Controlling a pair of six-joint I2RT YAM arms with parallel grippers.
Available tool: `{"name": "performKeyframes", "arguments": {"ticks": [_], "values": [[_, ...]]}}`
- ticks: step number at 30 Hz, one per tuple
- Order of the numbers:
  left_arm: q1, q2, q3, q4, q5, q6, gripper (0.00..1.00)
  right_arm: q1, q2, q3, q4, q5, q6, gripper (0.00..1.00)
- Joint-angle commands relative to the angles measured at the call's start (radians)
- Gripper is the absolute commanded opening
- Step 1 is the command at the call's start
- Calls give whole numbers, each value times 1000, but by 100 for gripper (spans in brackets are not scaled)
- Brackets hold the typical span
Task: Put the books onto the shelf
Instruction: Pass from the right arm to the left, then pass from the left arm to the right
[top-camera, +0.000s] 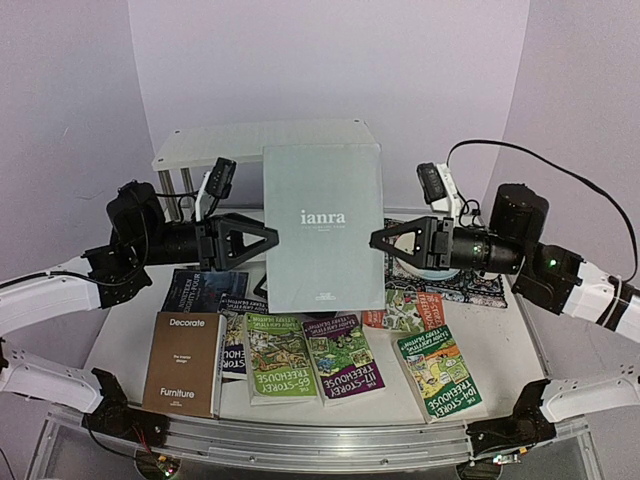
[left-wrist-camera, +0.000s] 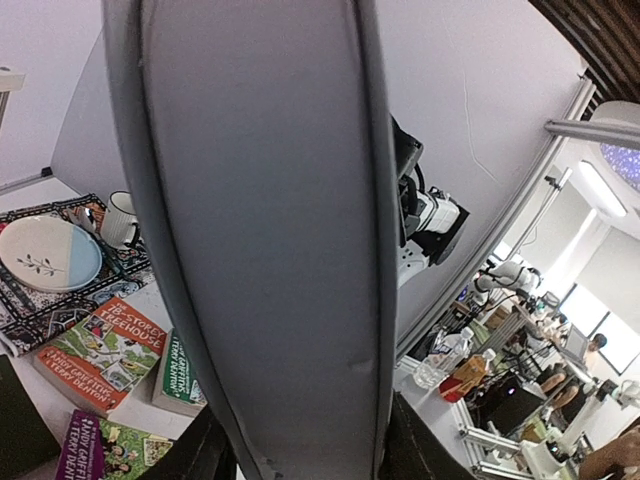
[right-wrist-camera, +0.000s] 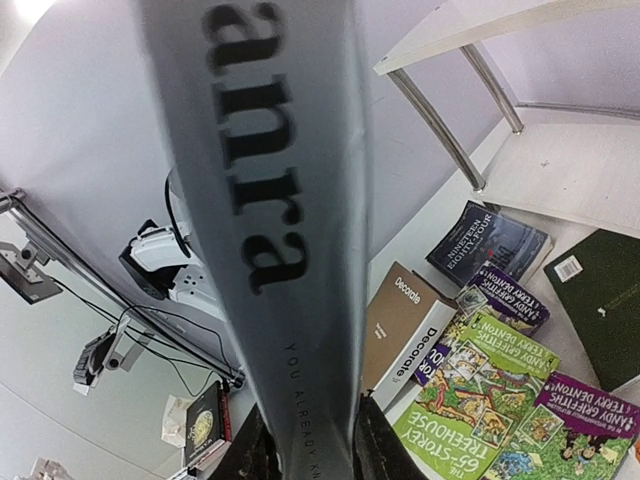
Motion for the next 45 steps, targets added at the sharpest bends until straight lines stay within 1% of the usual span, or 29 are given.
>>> {"name": "performKeyframes", "arguments": {"ticks": [1,3,4,5,7,9,10,15,20,23,25,27,29,32,35,45], "values": [[3,0,41,70,71,-18,37,3,12,19,136,-45,36,33],[3,7,47,70,103,-9,28,3,16,20,135,-55,36,53],[3,8,46,70,118,-1,26,3,16,20,135,-59,35,61],[2,5,46,70,130,5,22,4,16,21,135,-69,34,66],[3,-7,47,70,149,18,18,4,12,22,125,-86,24,74],[3,-17,48,69,165,35,17,3,1,23,89,-96,-6,81],[3,-20,49,70,174,43,17,4,-9,24,66,-94,-26,82],[3,-34,60,70,221,92,15,4,-49,63,-78,-98,-159,82],[3,-5,89,69,265,138,15,3,-65,125,-149,-164,-235,82],[3,21,116,70,282,151,15,3,-69,158,-203,-165,-272,75],[3,34,131,70,285,157,15,4,-72,162,-217,-159,-283,70],[3,46,141,70,284,160,16,3,-74,164,-221,-163,-287,67],[3,59,152,70,286,159,16,3,-77,167,-221,-166,-289,67],[3,74,161,70,289,152,16,3,-74,173,-226,-174,-292,72],[3,75,164,70,279,150,17,4,-69,179,-245,-164,-300,75],[3,81,172,70,250,139,19,4,-55,170,-281,-137,-303,72]]}}
